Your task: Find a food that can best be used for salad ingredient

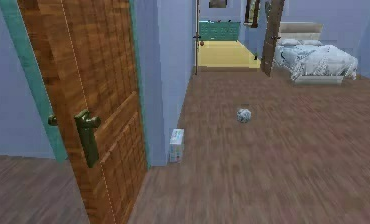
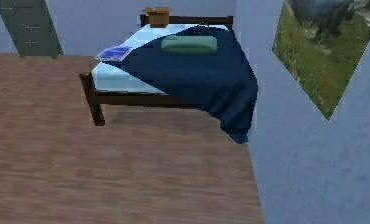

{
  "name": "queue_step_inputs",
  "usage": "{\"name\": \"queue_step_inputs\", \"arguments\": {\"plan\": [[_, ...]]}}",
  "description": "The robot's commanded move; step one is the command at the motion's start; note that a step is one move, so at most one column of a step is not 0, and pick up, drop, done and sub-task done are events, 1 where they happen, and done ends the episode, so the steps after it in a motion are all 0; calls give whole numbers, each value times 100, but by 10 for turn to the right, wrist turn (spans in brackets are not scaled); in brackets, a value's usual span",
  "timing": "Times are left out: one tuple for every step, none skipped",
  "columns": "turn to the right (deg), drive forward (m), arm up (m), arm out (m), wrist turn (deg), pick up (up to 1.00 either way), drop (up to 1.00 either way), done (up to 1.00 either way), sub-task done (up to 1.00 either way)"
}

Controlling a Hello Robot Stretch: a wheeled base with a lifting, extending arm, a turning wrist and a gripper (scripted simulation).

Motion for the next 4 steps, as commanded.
{"name": "queue_step_inputs", "arguments": {"plan": [[120,0,0,0,0,0,0,0,0],[0,5,0,0,0,0,0,0,0],[-450,0,0,0,0,0,0,0,0],[-420,0,0,0,0,0,0,0,0]]}}
